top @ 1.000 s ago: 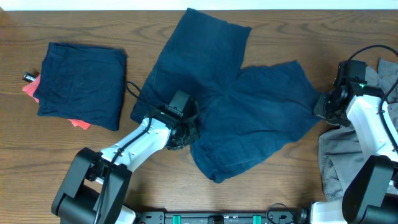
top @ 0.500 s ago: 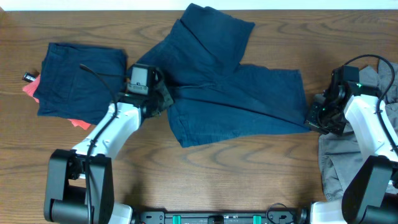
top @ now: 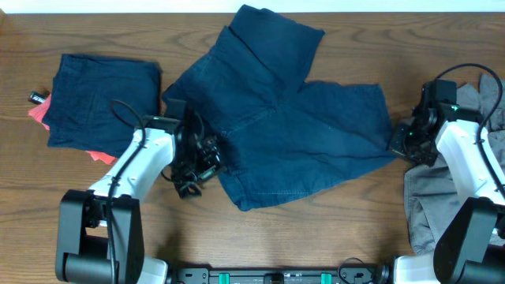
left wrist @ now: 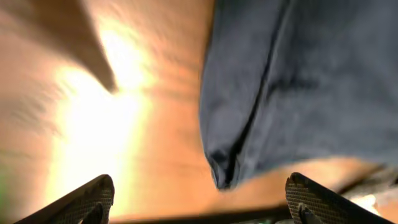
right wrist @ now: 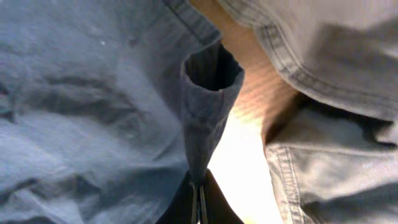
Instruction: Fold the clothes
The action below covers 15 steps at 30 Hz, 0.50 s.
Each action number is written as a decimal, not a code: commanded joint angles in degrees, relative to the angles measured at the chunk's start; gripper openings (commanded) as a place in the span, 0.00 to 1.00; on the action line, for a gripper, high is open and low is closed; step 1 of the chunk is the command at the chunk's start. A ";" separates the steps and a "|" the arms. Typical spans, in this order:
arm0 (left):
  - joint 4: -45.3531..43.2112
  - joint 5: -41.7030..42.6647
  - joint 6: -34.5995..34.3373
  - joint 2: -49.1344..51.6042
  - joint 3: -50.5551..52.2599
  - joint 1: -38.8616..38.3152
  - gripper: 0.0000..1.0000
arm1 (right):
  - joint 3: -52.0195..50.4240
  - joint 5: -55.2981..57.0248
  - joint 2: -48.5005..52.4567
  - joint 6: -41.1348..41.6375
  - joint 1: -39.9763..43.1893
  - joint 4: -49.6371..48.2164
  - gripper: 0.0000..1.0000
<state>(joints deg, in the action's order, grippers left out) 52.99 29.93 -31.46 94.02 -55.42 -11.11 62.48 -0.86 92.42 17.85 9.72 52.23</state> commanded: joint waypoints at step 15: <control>-2.34 -17.86 -46.31 -1.22 1.11 -25.77 0.93 | 0.07 0.59 0.09 0.98 -1.66 -0.96 0.01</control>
<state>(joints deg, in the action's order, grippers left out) 50.74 18.44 -63.22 93.95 -55.02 -34.44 62.48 -0.64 92.42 17.85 8.43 51.35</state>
